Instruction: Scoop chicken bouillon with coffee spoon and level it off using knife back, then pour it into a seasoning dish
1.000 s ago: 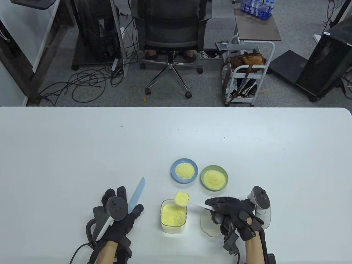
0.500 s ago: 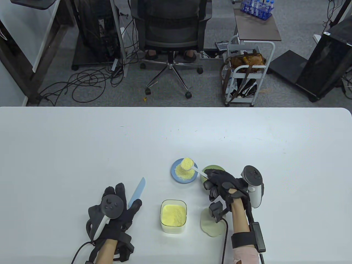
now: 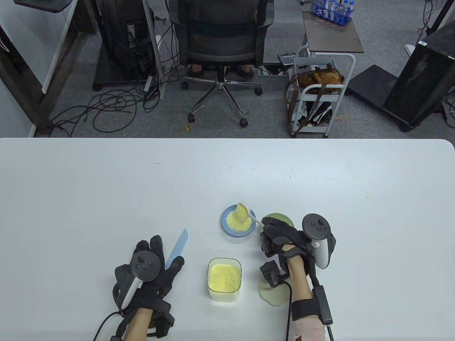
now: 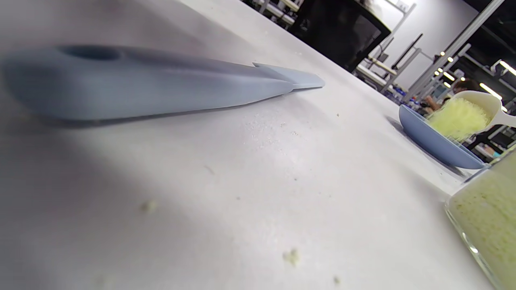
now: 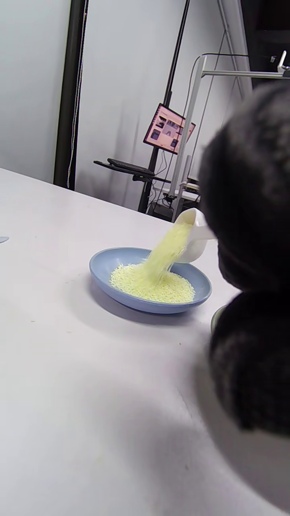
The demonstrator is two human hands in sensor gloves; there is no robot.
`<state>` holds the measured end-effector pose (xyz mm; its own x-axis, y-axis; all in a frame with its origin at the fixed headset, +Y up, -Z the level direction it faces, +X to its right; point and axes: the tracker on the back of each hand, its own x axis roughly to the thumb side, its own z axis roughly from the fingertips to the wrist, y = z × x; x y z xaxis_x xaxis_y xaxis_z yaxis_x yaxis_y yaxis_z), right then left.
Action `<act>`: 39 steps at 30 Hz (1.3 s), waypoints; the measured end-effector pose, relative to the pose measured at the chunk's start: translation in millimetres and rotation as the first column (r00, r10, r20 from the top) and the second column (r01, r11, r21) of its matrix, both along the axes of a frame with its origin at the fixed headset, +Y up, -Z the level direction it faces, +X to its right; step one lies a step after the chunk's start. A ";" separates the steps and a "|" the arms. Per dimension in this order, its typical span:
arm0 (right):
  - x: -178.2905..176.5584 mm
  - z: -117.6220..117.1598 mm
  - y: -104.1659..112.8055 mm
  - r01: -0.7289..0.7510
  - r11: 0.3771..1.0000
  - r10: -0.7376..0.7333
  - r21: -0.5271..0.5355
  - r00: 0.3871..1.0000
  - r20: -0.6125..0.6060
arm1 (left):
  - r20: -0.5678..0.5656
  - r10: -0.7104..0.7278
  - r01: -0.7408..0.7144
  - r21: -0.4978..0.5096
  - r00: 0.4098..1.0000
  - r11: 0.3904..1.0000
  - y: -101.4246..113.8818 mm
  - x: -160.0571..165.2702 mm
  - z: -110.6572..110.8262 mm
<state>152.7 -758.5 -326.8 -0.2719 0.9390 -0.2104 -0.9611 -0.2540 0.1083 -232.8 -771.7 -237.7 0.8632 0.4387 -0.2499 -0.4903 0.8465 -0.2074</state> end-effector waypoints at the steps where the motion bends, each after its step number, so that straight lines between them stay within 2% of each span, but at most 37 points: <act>1: 0.1 0.4 0.0 -0.004 1.000 0.004 0.001 1.000 0.001 | 0.002 0.001 -0.001 -0.002 1.000 1.000 -0.1 0.1 0.0; 16: 1.8 9.0 10.2 -0.146 0.986 0.145 0.077 0.989 0.020 | 0.009 0.013 -0.013 -0.004 1.000 1.000 -0.8 0.7 -0.8; 24: 19.0 28.3 14.5 0.045 0.988 -0.047 0.149 0.999 0.010 | 0.013 0.015 -0.015 -0.009 1.000 1.000 -0.9 1.3 -0.7; 31: 46.1 65.4 4.7 0.164 0.974 -0.160 0.154 0.986 -0.039 | 0.021 0.032 -0.032 0.006 0.999 0.999 -1.1 2.5 -0.1; 34: 53.2 75.4 0.2 0.172 0.974 -0.161 0.145 0.983 -0.085 | 0.096 0.186 -0.193 0.077 0.978 0.978 2.4 7.2 0.4; 36: 55.9 79.3 -1.5 0.180 0.975 -0.164 0.128 0.979 -0.125 | 0.200 0.326 -0.357 0.149 0.924 0.922 7.0 15.8 1.7; 39: 59.7 82.3 -4.5 0.207 0.972 -0.191 0.109 0.971 -0.141 | 0.343 0.363 -0.426 0.131 0.867 0.895 12.6 32.9 4.9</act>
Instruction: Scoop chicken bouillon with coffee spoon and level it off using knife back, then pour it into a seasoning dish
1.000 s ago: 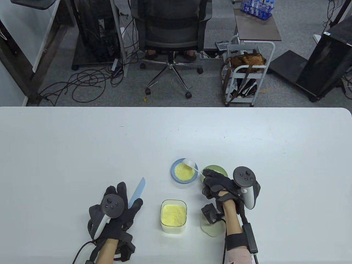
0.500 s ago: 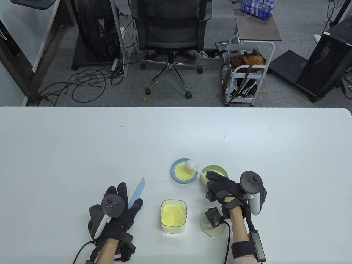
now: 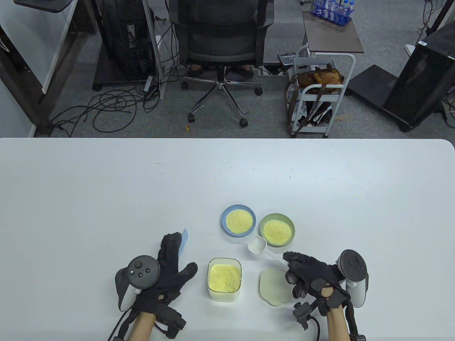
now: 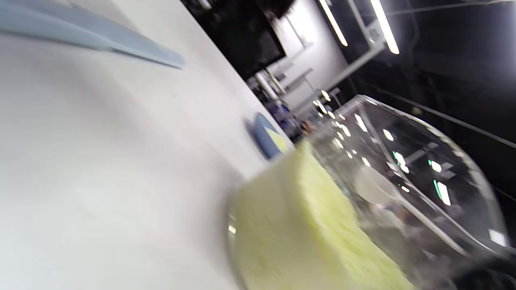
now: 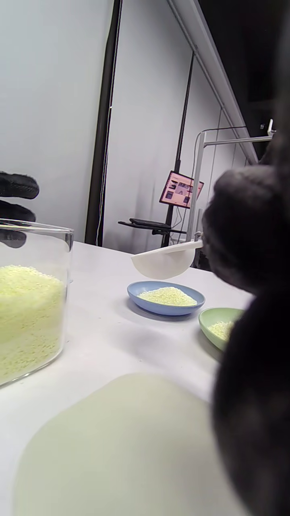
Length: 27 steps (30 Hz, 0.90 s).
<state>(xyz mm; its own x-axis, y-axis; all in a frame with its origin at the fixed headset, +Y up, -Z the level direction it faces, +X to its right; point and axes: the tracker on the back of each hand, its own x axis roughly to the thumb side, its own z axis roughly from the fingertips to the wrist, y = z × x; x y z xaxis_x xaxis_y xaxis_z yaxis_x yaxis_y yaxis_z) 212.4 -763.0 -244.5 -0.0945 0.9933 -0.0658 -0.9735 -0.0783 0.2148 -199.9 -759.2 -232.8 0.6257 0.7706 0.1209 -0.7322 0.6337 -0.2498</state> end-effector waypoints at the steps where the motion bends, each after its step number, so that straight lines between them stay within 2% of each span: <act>1: 2.3 1.4 -0.4 0.004 1.000 -0.004 0.000 1.000 -0.009 | 0.055 -0.021 0.020 0.018 0.998 1.000 1.4 7.5 1.9; 6: 4.5 5.2 4.4 -0.019 1.000 0.019 0.014 0.999 -0.031 | 0.179 -0.153 0.140 0.084 0.972 0.987 3.7 34.5 10.6; 10: 1.7 5.3 3.9 -0.019 1.000 0.019 0.009 0.998 -0.063 | 0.211 -0.192 0.182 0.067 0.958 0.981 -0.5 46.9 9.8; 16: -0.1 7.6 9.9 -0.004 0.999 0.009 0.051 0.996 -0.086 | 0.192 -0.275 0.266 0.072 0.942 0.961 -6.3 48.4 7.1; 19: -4.9 8.9 18.6 0.029 0.993 -0.013 0.116 0.990 -0.141 | 0.204 -0.258 0.255 0.040 0.944 0.966 -6.2 48.1 5.5; 23: -21.1 9.0 32.9 0.089 0.984 -0.052 0.152 0.972 -0.228 | 0.208 -0.252 0.251 0.035 0.945 0.967 -6.5 48.0 5.1; 27: -35.9 4.0 42.7 -0.035 0.987 0.078 0.158 0.959 -0.274 | 0.215 -0.248 0.248 0.027 0.945 0.968 -6.8 47.9 5.0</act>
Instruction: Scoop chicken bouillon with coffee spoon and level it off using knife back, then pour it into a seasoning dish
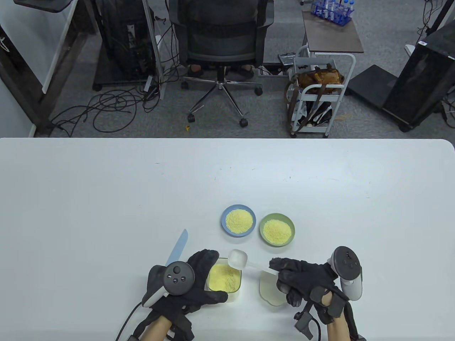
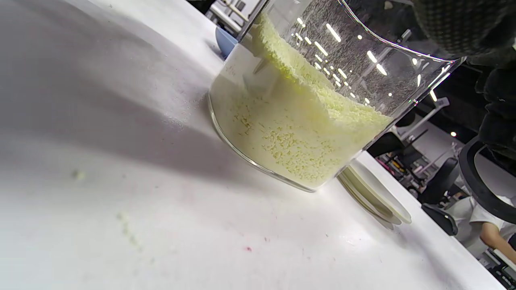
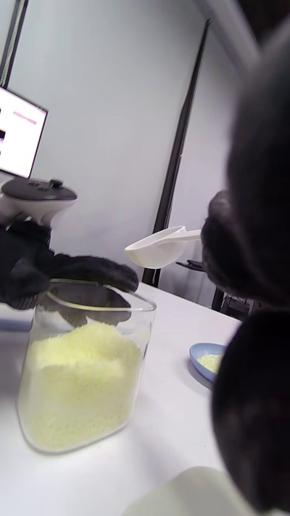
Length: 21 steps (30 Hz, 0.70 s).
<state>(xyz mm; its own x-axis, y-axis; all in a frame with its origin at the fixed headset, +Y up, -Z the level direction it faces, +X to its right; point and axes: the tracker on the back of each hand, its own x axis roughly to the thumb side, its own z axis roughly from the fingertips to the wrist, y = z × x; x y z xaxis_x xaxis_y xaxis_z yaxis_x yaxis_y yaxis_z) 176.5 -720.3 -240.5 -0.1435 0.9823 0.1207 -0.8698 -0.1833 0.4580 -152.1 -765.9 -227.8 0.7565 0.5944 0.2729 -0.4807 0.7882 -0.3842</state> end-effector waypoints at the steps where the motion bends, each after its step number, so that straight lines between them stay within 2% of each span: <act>1: -3.8 -2.0 2.9 -0.054 0.999 0.054 0.002 0.998 -0.015 | 0.001 0.001 -0.001 -0.003 1.000 1.000 -0.2 -0.1 -0.2; 8: -26.1 -10.3 20.3 -0.254 0.967 0.254 0.012 0.963 -0.089 | 0.007 0.011 -0.011 -0.025 1.000 1.000 -0.3 -0.2 -0.8; 13: -51.8 -18.3 31.9 -0.419 0.907 0.420 0.035 0.900 -0.121 | 0.007 0.010 -0.010 -0.026 1.000 1.000 -0.4 -0.3 -1.1; 21: -87.6 -23.7 36.3 -0.572 0.820 0.568 0.037 0.803 -0.182 | 0.008 0.011 -0.011 -0.029 1.000 1.000 -0.5 -0.5 -1.6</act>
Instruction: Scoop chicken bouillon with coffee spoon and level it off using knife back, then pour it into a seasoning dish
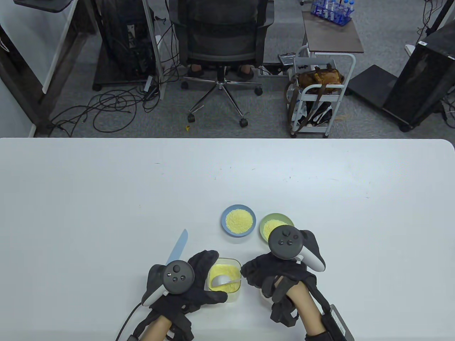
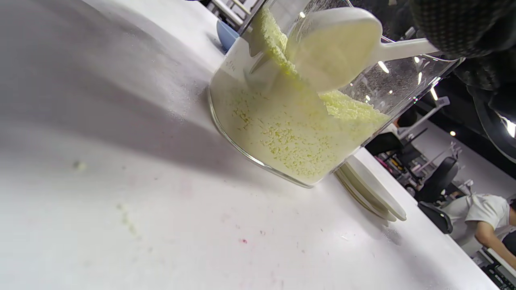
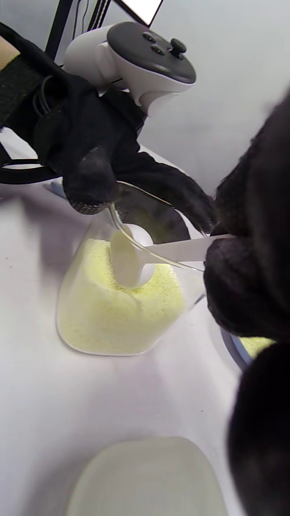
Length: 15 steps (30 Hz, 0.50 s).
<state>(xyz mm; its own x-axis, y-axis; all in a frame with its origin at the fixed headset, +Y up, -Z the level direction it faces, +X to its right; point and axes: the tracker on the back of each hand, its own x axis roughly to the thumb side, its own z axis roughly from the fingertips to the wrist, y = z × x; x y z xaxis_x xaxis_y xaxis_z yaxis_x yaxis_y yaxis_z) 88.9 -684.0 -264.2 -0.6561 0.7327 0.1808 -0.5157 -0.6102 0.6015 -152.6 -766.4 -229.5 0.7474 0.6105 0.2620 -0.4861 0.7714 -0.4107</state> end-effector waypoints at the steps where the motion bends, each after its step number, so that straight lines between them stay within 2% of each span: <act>1: -3.6 -0.9 3.2 -0.022 1.000 0.022 0.019 1.000 0.000 | 0.000 -0.001 0.001 0.000 1.000 1.000 -0.1 0.1 0.0; 7: -29.9 -4.4 15.0 -0.157 0.988 0.156 0.001 0.984 -0.088 | -0.002 -0.009 0.009 0.004 1.000 1.000 0.0 0.1 -0.1; 11: -38.5 -9.8 14.1 -0.195 0.980 0.191 -0.027 0.976 -0.109 | -0.003 -0.012 0.012 0.005 1.000 1.000 -0.1 0.0 -0.1; 15: -36.8 -16.6 10.2 -0.169 0.984 0.162 -0.060 0.980 -0.115 | -0.002 -0.011 0.011 0.005 1.000 1.000 -0.5 -0.1 -0.1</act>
<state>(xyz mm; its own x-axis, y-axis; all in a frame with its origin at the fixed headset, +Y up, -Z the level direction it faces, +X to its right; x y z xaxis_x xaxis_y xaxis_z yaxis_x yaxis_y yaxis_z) 52.1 -673.9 -280.7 -0.7483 0.6289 0.2111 -0.3397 -0.6366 0.6923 -152.7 -766.9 -229.6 0.7546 0.6010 0.2636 -0.4785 0.7788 -0.4056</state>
